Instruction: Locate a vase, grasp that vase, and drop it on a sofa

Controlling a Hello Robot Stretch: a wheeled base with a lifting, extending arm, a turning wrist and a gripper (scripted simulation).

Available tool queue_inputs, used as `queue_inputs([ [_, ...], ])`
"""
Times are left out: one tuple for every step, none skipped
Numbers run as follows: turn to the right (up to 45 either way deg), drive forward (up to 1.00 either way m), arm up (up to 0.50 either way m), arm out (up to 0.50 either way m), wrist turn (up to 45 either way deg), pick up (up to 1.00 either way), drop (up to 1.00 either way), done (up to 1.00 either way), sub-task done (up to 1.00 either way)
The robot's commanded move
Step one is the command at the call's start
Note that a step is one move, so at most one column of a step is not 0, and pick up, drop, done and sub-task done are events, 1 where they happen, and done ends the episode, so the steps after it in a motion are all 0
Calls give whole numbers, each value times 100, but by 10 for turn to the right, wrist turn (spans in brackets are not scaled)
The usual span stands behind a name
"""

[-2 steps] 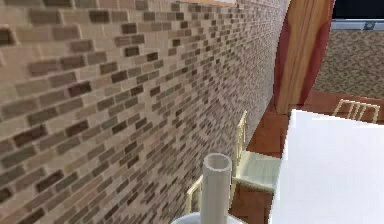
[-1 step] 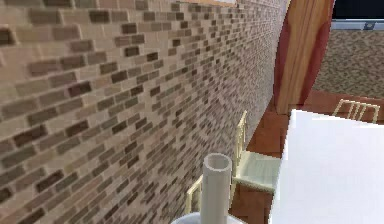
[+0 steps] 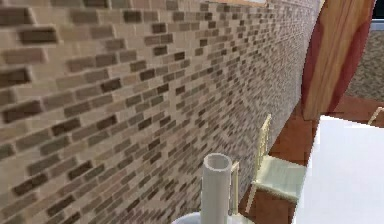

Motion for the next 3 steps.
queue_inputs([
  [390,0,0,0,0,0,0,0,0],
  [450,0,0,0,0,0,0,0,0],
  [450,0,0,0,0,0,0,0,0],
])
